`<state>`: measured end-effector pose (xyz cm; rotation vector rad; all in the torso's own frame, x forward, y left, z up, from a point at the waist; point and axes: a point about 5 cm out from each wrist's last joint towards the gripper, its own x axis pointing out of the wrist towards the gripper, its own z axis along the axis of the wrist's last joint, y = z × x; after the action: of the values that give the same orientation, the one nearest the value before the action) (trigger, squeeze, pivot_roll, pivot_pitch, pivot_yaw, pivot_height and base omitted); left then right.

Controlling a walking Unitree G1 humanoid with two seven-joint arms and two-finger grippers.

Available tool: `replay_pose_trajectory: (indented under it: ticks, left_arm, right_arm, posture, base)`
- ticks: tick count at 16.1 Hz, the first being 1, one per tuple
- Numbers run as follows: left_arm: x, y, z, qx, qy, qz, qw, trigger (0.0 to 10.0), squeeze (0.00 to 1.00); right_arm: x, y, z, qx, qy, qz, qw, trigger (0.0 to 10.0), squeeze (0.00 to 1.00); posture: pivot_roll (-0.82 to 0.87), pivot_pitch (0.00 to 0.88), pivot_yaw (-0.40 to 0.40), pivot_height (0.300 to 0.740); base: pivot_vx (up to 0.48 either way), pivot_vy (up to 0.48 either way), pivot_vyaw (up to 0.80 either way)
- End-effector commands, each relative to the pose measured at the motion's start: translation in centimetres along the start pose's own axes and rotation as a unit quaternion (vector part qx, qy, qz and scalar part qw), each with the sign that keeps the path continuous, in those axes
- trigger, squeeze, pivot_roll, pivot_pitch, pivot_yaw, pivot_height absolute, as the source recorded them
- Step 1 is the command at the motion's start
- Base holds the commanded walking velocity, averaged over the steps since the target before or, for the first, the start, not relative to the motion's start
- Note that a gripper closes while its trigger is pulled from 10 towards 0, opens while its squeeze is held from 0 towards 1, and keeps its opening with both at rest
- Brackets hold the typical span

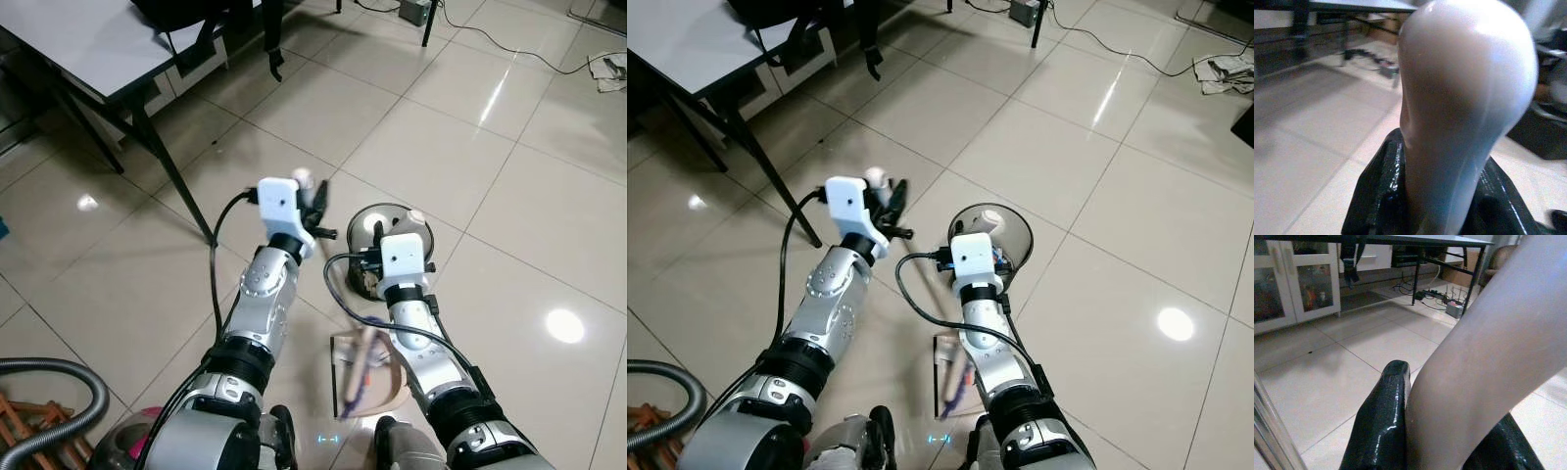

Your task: Sweep floor

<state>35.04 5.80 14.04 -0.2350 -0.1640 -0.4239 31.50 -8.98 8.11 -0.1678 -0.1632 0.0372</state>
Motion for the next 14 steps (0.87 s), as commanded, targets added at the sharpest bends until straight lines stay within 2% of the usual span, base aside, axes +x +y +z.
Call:
replay_pose_trajectory:
  ticks: [1,4,7,10,11,13,14]
  left_arm:
    - [-0.1,-0.2,0.4,-0.020,-0.006,-0.024,0.999,10.0,0.00]
    - [0.2,1.5,2.4,0.019,-0.015,-0.058,0.998,10.0,0.00]
    - [-0.7,4.0,5.2,0.085,-0.024,-0.100,0.991,10.0,0.00]
    - [-1.8,6.1,6.6,0.105,-0.017,-0.092,0.990,10.0,0.00]
    - [-2.9,7.9,7.6,0.116,-0.020,-0.054,0.992,10.0,0.00]
    - [-4.0,9.4,7.9,0.134,-0.023,0.000,0.991,10.0,0.00]
    - [-4.8,10.3,7.7,0.160,-0.020,0.039,0.986,10.0,0.00]
  right_arm:
    - [-0.5,0.3,-0.6,0.021,0.017,0.006,1.000,10.0,0.00]
    - [-0.5,-0.1,-0.7,0.031,0.017,0.007,0.999,10.0,0.00]
    - [-0.7,-0.7,-0.9,0.049,0.021,-0.007,0.999,10.0,0.00]
    - [-0.6,-1.1,-0.7,0.067,0.021,-0.022,0.997,10.0,0.00]
    - [-0.5,-1.4,-0.1,0.078,0.010,-0.031,0.996,10.0,0.00]
    - [-0.2,-1.9,0.6,0.088,0.000,-0.039,0.995,10.0,0.00]
    - [0.0,-2.4,1.2,0.099,-0.010,-0.047,0.994,10.0,0.00]
  posture:
    - [-0.03,0.164,0.064,0.740]
    - [-0.02,0.123,0.061,0.740]
    - [-0.02,0.078,0.063,0.740]
    - [-0.03,0.034,0.070,0.740]
    - [-0.04,0.013,0.068,0.740]
    - [-0.04,0.001,0.065,0.740]
    - [-0.05,0.000,0.067,0.740]
  base:
    - [0.000,0.000,0.00]
    - [0.000,0.000,0.00]
    - [0.000,0.000,0.00]
    - [0.000,0.000,0.00]
    - [0.000,0.000,0.00]
    - [0.000,0.000,0.00]
    - [0.000,0.000,0.00]
